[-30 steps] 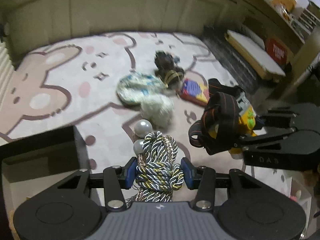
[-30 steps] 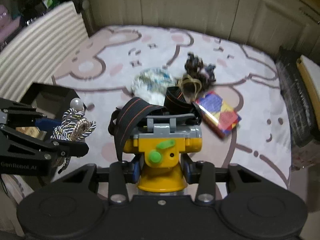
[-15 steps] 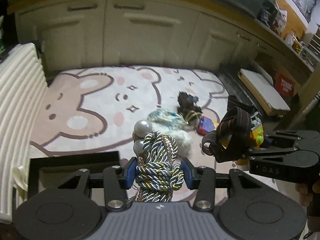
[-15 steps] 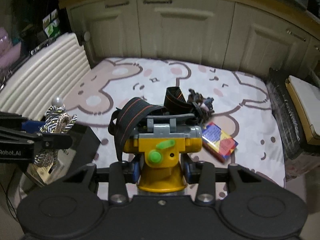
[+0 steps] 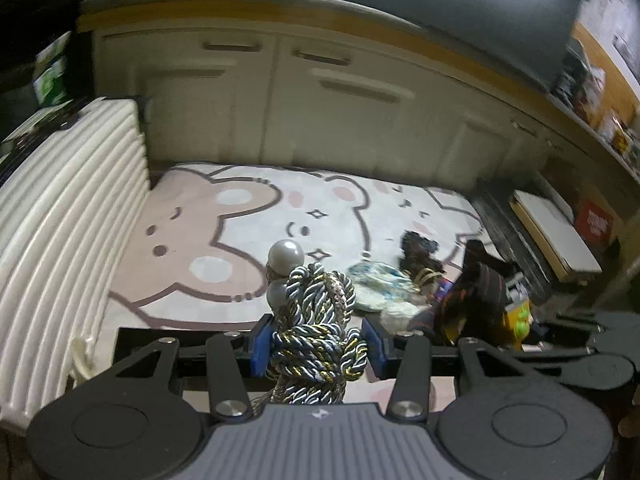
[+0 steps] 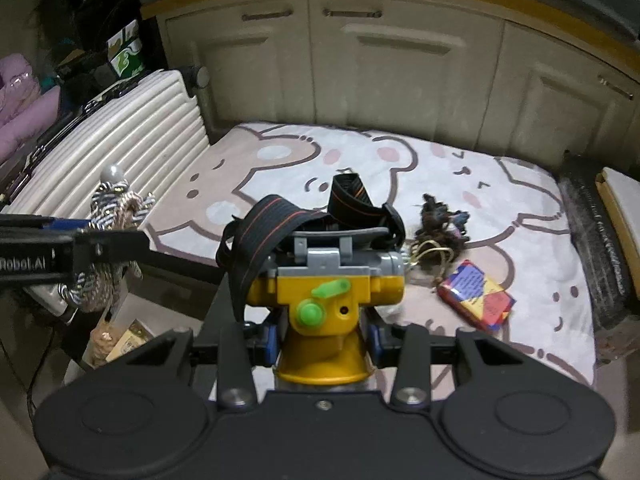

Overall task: Organize objects
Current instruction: 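Carry the rope with the left tool toward the box while the right tool lifts the headlamp, then lower the rope and headlamp into the black box and open both tools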

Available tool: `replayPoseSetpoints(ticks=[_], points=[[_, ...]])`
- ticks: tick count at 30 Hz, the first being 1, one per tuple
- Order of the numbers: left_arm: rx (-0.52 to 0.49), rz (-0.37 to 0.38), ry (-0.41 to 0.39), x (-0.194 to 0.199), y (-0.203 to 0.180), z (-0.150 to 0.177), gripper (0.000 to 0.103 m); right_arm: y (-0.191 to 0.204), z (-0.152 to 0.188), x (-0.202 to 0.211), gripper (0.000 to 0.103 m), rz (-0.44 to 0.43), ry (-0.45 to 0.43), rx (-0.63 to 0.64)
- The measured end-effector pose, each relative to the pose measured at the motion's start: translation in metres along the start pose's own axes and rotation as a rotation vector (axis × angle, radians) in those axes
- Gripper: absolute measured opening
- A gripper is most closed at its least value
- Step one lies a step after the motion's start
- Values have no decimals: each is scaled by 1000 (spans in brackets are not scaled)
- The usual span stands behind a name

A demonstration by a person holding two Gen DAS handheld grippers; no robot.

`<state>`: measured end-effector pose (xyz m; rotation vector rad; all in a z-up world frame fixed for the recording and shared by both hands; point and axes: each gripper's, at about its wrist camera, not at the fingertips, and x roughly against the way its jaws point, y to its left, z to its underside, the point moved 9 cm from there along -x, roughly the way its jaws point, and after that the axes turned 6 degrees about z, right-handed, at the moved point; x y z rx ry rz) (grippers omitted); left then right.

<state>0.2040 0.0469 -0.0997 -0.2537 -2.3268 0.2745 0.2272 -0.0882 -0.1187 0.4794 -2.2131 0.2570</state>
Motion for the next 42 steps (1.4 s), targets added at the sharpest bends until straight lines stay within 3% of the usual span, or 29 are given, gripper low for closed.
replayPoseSetpoints(ticks=[10,15,22,28,38,42], points=[[132,-56,-33,7,62,12,48,49,-2,-18,42,-48,37,6],[184,-80,-24,3,88,20,48,90,1,-29,41,-92,63,66],[227,-97,-50,6,111,20,48,140,8,-47,41,-90,94,175],[258,-112,-60,7,124,21,48,170,16,-69,41,-154,167,155],[249,-109,-25,-3,125,27,48,172,28,-114,42,-25,238,188],[240,-112,-9,-8,126,29,48,170,29,-123,42,-29,248,172]])
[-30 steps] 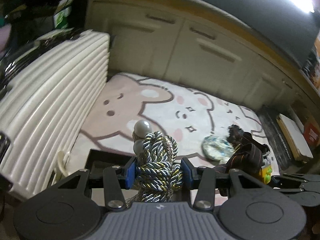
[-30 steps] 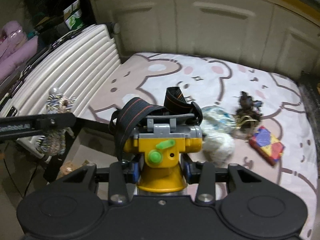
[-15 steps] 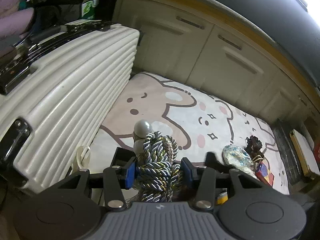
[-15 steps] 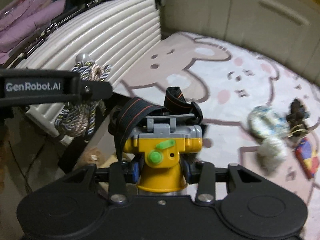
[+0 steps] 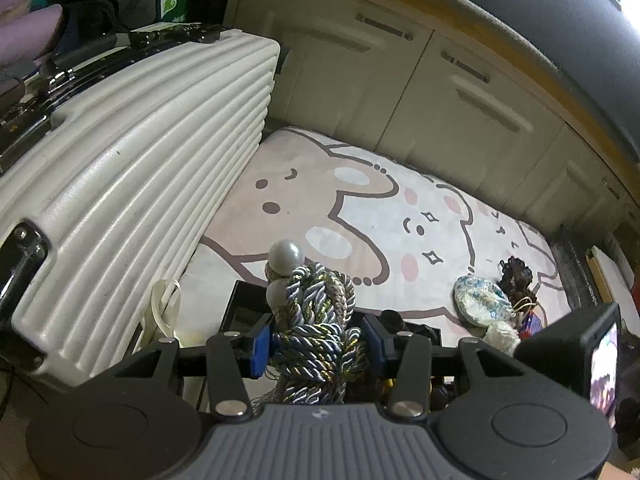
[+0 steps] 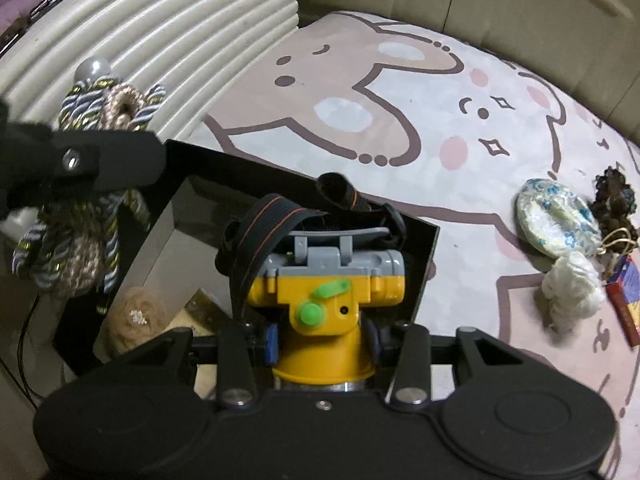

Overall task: Organize objects
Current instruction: 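Lower the rope and headlamp into the black box and open both tools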

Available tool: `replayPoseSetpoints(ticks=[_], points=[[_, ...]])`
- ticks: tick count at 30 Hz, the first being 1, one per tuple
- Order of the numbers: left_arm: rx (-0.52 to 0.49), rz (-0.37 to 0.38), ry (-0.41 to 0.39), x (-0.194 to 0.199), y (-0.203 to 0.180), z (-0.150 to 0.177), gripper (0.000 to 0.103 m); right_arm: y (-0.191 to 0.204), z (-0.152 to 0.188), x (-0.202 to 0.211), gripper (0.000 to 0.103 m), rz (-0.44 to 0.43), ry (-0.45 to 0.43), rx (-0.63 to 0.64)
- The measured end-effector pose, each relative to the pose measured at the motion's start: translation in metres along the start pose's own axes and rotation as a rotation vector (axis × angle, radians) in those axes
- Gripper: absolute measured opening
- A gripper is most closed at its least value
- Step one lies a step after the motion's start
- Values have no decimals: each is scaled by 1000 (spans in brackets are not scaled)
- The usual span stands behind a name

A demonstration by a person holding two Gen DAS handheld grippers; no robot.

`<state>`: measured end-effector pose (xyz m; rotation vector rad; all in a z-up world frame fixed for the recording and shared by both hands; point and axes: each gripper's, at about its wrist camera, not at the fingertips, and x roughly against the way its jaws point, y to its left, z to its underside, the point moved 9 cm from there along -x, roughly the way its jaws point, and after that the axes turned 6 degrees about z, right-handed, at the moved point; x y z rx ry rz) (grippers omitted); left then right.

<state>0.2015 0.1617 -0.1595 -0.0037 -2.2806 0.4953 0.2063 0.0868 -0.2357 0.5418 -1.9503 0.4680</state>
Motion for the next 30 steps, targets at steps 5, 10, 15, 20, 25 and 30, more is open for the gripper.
replayPoseSetpoints(ticks=[5,10,15,20,25,30], points=[[-11,4,35,-6,2,5,48,-1,-8,9,56,-16,-42,26],[-30,25,89,-8,2,13,48,-11,-11,28,48,-80,-48,31],[15,76,175,-15,1,30,48,-33,-11,46,47,-109,-53,-10],[-38,160,257,-23,-23,47,48,-60,-14,64,47,-126,-84,-95],[-176,193,327,-37,-51,64,48,-83,-14,68,47,-131,-99,-171],[-262,219,388,-51,-73,83,48,-91,-11,65,46,-130,-90,-182]])
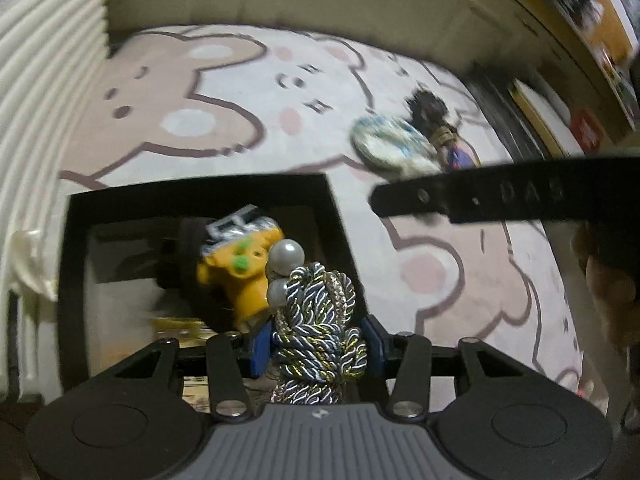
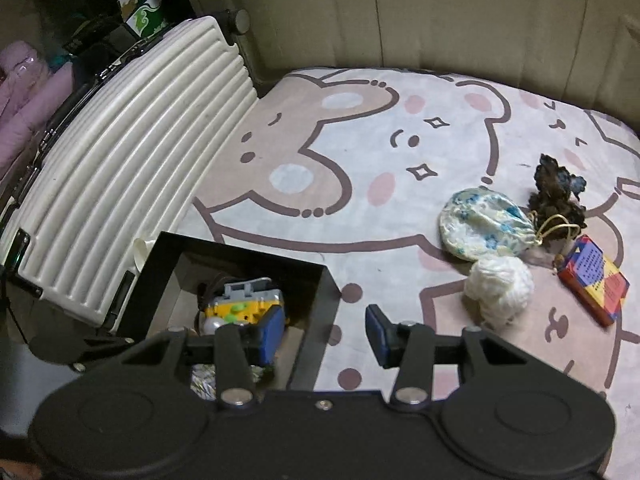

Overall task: Organize objects
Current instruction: 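Lower the rope and headlamp into the black box and open both tools, then withdraw both tools from the box toward the remaining items on the bed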

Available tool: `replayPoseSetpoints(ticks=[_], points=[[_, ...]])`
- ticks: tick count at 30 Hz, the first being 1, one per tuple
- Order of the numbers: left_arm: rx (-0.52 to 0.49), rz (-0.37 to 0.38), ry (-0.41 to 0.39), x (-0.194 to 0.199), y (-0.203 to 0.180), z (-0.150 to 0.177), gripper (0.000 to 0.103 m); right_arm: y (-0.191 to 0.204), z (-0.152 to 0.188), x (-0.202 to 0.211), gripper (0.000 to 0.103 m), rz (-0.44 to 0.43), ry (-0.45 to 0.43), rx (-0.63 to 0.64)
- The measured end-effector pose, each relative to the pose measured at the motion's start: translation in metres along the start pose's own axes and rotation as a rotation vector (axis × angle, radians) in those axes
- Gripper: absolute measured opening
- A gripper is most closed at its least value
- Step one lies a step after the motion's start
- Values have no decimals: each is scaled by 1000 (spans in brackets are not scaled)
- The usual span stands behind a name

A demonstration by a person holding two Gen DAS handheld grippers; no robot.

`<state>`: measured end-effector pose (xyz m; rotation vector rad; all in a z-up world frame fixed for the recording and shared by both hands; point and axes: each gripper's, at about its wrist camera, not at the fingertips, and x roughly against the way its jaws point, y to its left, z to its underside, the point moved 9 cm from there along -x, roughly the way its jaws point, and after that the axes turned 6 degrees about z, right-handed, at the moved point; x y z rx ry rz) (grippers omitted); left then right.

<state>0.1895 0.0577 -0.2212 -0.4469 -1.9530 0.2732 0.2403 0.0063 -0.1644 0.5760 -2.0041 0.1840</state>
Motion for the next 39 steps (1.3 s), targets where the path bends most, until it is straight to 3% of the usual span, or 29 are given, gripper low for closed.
replayPoseSetpoints(ticks=[3,4,6,17,29,32,39], points=[[-4,7,28,-10,-2,5,52,-4,0,1,46,-7,0,-8],[3,9,28,-11,-1,5,66,-4,0,1,46,-8,1,-8],[22,-7,18,-8,3,4,78,-6,1,1,46,-9,3,-8],[59,-31,-9,10,4,0,78,-7,3,5,46,-24,3,2],[182,-130,-185,59,26,-17,76,-1,5,27,46,-43,-57,29],[256,-115,-186,53,35,-19,65,-2,8,32,46,-41,-64,34],[325,-159,-178,21,50,-27,65,-20,7,37,46,-46,-78,9]])
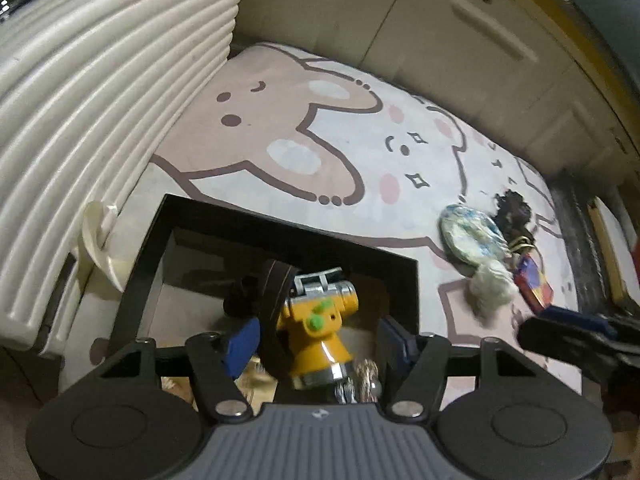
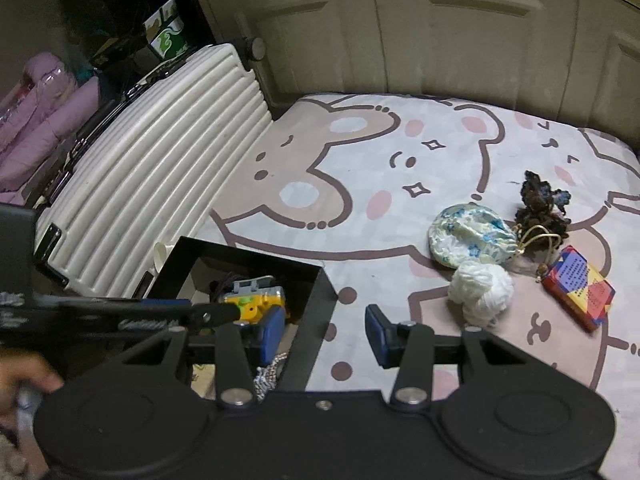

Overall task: Organize objects
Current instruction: 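Withdraw both tools from the box toward the remaining items on the bed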

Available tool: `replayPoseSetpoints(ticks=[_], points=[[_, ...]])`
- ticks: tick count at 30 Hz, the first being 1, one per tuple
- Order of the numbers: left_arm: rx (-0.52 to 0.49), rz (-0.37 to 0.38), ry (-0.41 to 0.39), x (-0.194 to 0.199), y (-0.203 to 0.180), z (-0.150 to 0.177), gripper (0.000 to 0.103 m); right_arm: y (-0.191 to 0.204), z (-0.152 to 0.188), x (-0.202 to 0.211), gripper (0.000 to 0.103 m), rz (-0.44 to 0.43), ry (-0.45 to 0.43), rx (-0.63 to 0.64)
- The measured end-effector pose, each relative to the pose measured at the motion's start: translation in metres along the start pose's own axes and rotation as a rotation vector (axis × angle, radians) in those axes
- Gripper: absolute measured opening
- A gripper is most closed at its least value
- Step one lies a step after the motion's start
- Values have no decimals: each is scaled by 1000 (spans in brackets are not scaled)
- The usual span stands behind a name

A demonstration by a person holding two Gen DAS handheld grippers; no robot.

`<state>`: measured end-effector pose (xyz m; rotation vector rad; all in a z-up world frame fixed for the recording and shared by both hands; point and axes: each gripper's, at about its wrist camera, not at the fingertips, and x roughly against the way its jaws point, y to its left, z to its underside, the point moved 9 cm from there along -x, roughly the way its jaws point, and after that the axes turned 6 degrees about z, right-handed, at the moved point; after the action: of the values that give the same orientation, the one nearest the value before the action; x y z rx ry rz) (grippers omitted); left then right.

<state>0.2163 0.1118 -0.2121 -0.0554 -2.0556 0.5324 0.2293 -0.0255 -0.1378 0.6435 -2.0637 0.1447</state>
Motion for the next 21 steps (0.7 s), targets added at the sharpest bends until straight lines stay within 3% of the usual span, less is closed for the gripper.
replayPoseSetpoints(ticks=[7,12,21], points=[[-83,-88,52,-35,2,0,70,-23,2,-5,46,3,13,-29],[-128,-102,67,-49,1,0,71,-36,1,-10,46,4,18,-50],[-243,-25,1,-51,-23,-6,66,-42,-1,-16,46,-4,25,-61]])
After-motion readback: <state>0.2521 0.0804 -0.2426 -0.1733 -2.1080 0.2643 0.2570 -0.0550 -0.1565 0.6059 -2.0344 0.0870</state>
